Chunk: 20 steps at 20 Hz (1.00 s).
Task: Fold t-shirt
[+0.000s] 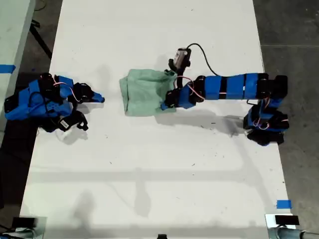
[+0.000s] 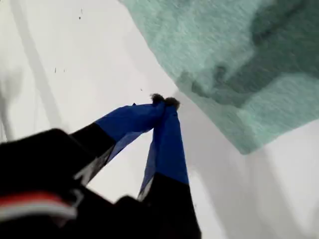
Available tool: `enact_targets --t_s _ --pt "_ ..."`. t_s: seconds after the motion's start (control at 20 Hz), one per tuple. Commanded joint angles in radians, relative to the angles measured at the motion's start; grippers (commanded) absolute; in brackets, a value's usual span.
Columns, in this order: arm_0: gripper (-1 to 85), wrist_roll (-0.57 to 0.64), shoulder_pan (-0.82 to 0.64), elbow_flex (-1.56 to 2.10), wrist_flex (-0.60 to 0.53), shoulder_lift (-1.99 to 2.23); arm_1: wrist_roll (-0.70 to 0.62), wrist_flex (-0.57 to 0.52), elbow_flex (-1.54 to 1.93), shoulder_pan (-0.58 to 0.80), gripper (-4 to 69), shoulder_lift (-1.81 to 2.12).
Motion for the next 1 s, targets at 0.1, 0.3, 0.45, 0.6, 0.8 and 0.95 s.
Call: enact_targets --t_s 0.1,0.3,0.45,0.6,0.8,0.95 --pt "0.0 -0.008 -0.009 -0.005 0.005 0.005 -0.104 0.075 -0.261 0.091 -1.3 -0.118" --pt "0.0 -0.011 -0.005 -0.005 0.006 0.005 -0.201 0.140 -0.402 0.201 -1.3 -0.218" --pt "0.0 -0.011 -0.006 -0.005 0.006 0.005 -0.278 0.143 -0.477 0.307 -1.3 -0.285" --pt "0.0 -0.009 -0.012 -0.005 0.006 0.005 -0.356 0.114 -0.563 0.433 -1.3 -0.390" --pt "0.0 -0.018 -0.021 -0.005 0.014 0.005 -0.413 0.146 -0.657 0.600 -1.3 -0.437" --pt "6.2 -0.018 -0.023 -0.005 0.021 0.005 -0.436 0.261 -0.611 0.647 -1.3 -0.259"
